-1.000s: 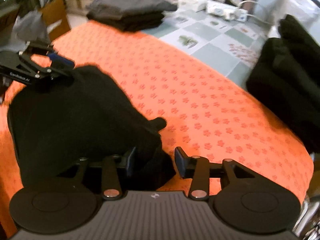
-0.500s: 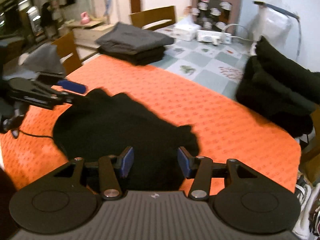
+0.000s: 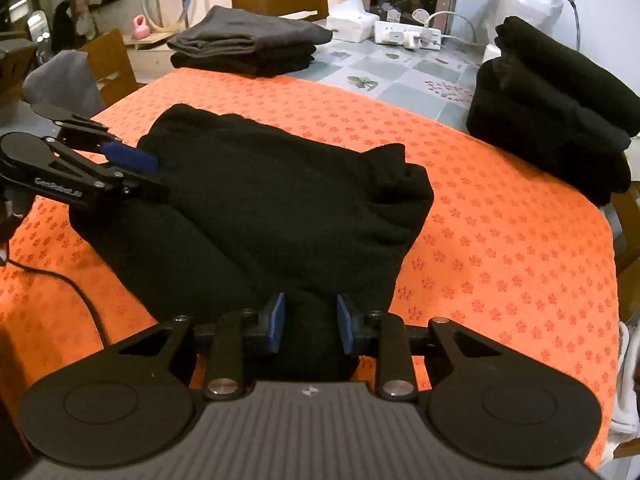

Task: Fold clothes
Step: 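Open both tools and release the folded edge onto the bundle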

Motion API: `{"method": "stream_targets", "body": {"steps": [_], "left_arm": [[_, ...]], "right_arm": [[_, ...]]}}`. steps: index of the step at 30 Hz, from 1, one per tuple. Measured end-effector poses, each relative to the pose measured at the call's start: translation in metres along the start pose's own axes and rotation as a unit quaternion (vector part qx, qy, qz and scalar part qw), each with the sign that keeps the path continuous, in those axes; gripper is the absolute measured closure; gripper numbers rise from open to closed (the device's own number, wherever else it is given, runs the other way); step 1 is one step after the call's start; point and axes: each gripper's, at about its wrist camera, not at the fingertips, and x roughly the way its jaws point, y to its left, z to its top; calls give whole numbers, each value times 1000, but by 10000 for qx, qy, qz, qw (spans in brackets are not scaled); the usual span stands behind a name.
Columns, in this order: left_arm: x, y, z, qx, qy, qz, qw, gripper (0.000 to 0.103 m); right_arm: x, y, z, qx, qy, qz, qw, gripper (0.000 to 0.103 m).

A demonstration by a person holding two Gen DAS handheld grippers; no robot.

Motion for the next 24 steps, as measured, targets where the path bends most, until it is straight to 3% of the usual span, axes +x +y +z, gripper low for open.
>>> {"method": "stream_targets", "body": {"steps": [6,9,17,24], "left_arm": [[-31,9,8,-311,-560,-154,9978,53],[-23,15,12,-439,-513,-110,9977,53],[5,26,13,-565,-263,67,9980,53],[5,31,12,-725,-373,142,9966,53]], "right_arm": [[-34,-9,19,42,-285,72,9996,71],[-38,-21,32,208,-447,135,9987,71],[16,-54,59,316,-118,193,9992,75],[44,-92,61,1020,-56,-350,9942,81]]}}
